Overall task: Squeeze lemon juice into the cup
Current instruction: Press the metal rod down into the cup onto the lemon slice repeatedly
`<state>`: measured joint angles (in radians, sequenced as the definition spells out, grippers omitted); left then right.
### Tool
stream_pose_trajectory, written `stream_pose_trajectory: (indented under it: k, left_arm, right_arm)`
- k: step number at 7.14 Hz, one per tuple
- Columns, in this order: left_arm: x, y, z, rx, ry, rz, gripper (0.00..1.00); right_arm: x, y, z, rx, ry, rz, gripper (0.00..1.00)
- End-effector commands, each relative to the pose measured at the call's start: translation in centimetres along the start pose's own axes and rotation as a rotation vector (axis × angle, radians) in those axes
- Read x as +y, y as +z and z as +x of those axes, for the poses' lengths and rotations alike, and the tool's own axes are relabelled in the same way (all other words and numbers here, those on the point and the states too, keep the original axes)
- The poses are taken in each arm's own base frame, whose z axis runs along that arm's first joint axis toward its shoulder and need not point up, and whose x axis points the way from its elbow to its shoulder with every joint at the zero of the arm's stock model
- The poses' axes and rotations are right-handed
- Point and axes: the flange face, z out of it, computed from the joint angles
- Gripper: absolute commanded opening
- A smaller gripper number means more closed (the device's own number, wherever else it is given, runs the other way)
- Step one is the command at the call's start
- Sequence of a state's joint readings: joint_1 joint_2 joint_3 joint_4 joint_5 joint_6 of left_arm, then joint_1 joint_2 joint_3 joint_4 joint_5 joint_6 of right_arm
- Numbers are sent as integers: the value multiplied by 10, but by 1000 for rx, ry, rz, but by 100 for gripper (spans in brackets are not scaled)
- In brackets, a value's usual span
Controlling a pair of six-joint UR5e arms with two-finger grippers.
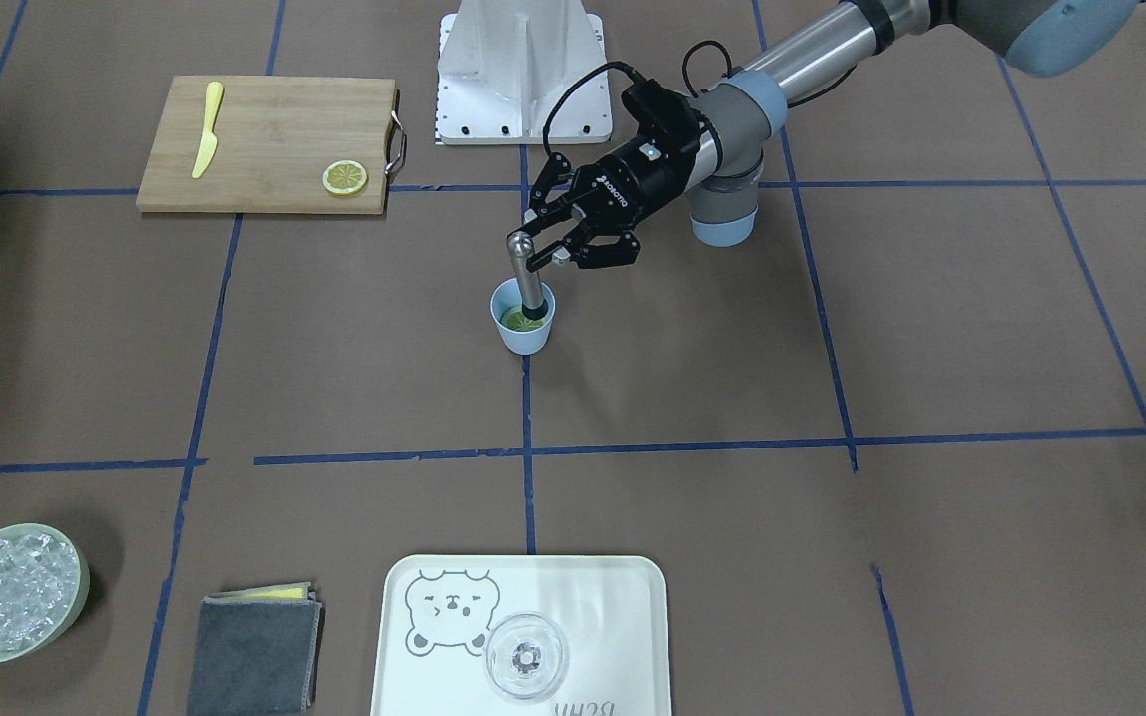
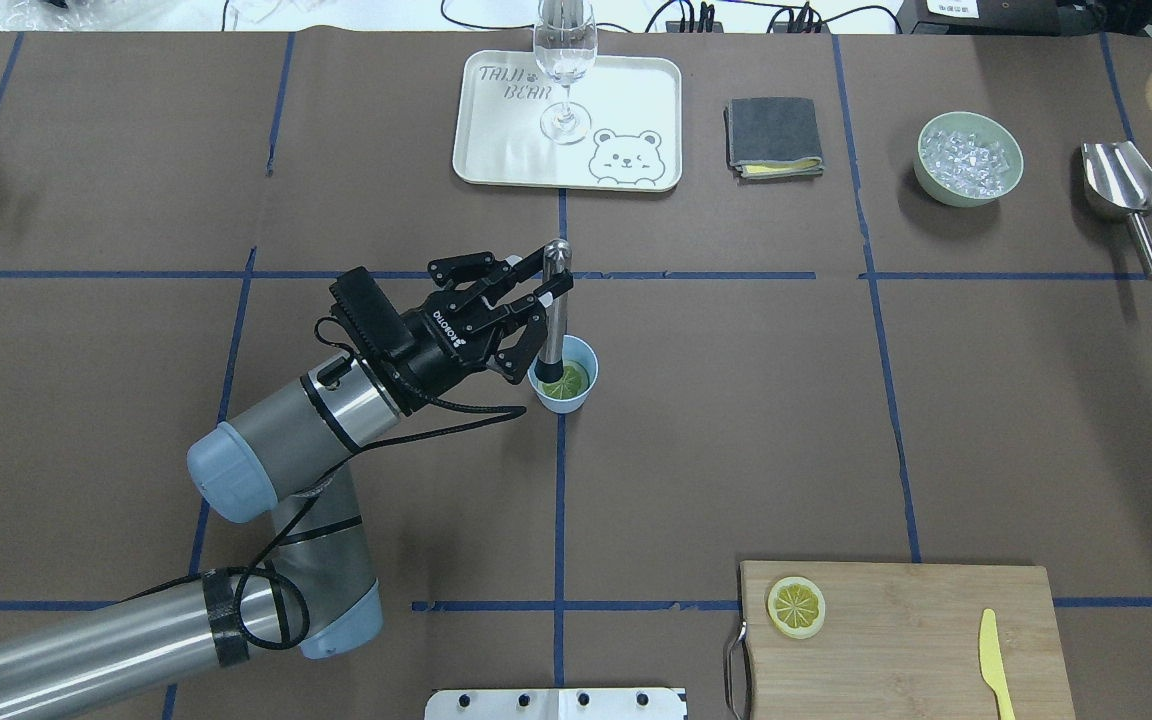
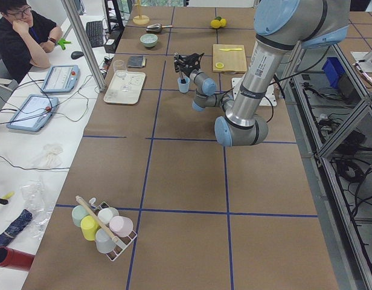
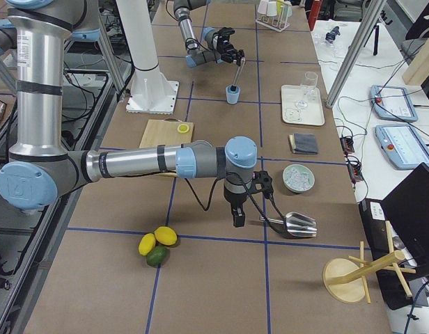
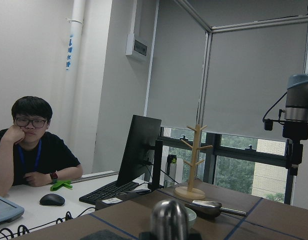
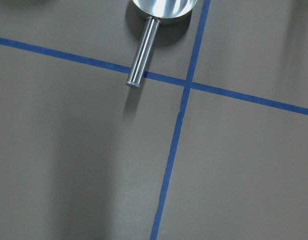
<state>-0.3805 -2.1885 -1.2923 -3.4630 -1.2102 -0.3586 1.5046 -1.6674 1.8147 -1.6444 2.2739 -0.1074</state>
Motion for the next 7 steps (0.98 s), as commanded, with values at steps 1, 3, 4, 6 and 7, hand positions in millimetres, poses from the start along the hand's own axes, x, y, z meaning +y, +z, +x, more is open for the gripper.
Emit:
stream_pose_trajectory:
  k: [1,3,4,6,7]
  left_arm:
    - [16,-1,-2,-16,9,-30,0]
    - [23,-2,0,-17,10,-43,0]
    - [21,-1,1,-13,9,-41,0]
    - [12,0,5,4,-2,-22,0]
    - [0,1,8,11,-18,1,0]
  right_arm:
    - [0,0,0,1,0,0,100]
    - [-1,0,-1,0,0,0,100]
    - [-1,-1,0,1,1,1,100]
    - [-3,-2,-2,1,-3,4,100]
    - [-3,-2,-2,1,-2,4,100]
